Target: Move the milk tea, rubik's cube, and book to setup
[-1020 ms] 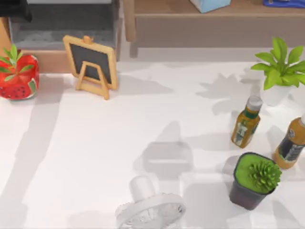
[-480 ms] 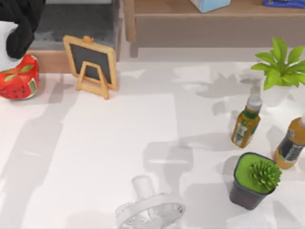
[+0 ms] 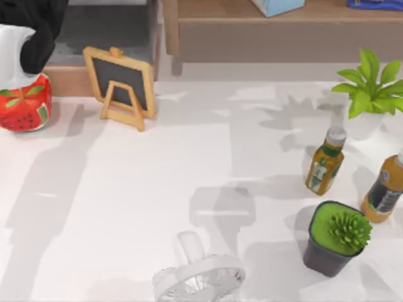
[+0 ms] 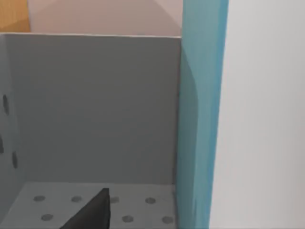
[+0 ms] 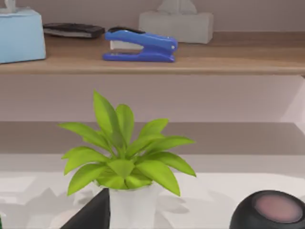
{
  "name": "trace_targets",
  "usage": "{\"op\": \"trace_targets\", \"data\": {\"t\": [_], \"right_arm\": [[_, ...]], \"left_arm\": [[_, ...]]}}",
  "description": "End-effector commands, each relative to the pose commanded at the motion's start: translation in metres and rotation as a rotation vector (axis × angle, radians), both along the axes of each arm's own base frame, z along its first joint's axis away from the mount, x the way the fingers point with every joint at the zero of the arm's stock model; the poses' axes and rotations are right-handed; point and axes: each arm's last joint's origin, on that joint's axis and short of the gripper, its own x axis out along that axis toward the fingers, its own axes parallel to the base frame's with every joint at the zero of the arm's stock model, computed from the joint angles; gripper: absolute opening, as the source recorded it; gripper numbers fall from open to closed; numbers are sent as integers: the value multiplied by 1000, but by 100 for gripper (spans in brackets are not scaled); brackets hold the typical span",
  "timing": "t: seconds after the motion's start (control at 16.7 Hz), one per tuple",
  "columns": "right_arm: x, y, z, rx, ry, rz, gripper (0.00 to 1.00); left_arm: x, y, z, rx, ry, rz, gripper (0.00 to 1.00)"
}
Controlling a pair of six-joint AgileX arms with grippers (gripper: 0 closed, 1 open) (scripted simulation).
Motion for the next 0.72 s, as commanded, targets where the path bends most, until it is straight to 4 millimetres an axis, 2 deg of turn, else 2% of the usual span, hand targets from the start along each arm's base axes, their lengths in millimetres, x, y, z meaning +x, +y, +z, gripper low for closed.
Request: {"op": "trace_targets", "data": {"t": [0.12, 0.48, 0.72], "right_arm": [[0, 0, 0, 0, 0, 0, 100], [0, 0, 0, 0, 0, 0, 100], [0, 0, 0, 0, 0, 0, 100]], "left_arm": [[3, -1, 1, -1, -3, -2, 100], [29, -3, 1, -1, -4, -4, 100], [30, -3, 1, -1, -4, -4, 100]]}}
